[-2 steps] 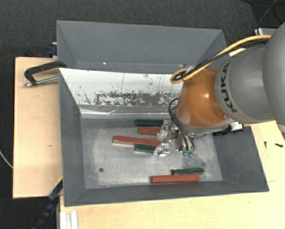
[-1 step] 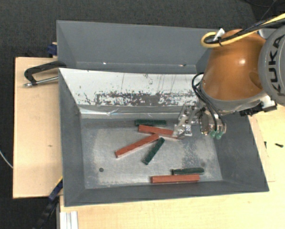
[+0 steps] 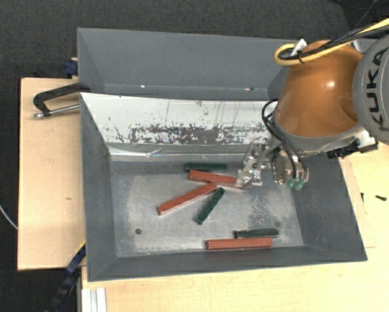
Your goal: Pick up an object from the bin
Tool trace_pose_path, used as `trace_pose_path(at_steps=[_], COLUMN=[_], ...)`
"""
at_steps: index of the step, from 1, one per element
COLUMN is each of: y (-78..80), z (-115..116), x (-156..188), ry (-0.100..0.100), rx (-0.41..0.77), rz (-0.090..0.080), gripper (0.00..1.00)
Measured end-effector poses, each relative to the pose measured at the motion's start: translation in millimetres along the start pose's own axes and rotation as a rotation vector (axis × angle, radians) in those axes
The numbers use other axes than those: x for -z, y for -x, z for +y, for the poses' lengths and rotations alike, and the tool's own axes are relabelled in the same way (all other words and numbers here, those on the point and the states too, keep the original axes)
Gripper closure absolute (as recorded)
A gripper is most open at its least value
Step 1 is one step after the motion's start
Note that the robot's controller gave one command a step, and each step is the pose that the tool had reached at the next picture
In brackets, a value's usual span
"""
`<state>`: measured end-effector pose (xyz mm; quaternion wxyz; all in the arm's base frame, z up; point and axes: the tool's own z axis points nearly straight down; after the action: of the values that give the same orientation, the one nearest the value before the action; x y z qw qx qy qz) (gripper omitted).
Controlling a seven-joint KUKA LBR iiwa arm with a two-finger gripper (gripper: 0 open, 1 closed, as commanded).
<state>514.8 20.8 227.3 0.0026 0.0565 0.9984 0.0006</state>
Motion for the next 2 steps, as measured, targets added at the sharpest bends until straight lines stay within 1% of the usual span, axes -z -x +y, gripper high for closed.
trace_pose_path(at_steps=[1, 2], y=[-2.8, -2.4], z=[4.6, 4.6], x=[-64.8, -64.1], ry=[-0.001, -0.001], rx=[-0.131, -0.131], rz=[0.007, 0.005], gripper=[0.00, 0.00])
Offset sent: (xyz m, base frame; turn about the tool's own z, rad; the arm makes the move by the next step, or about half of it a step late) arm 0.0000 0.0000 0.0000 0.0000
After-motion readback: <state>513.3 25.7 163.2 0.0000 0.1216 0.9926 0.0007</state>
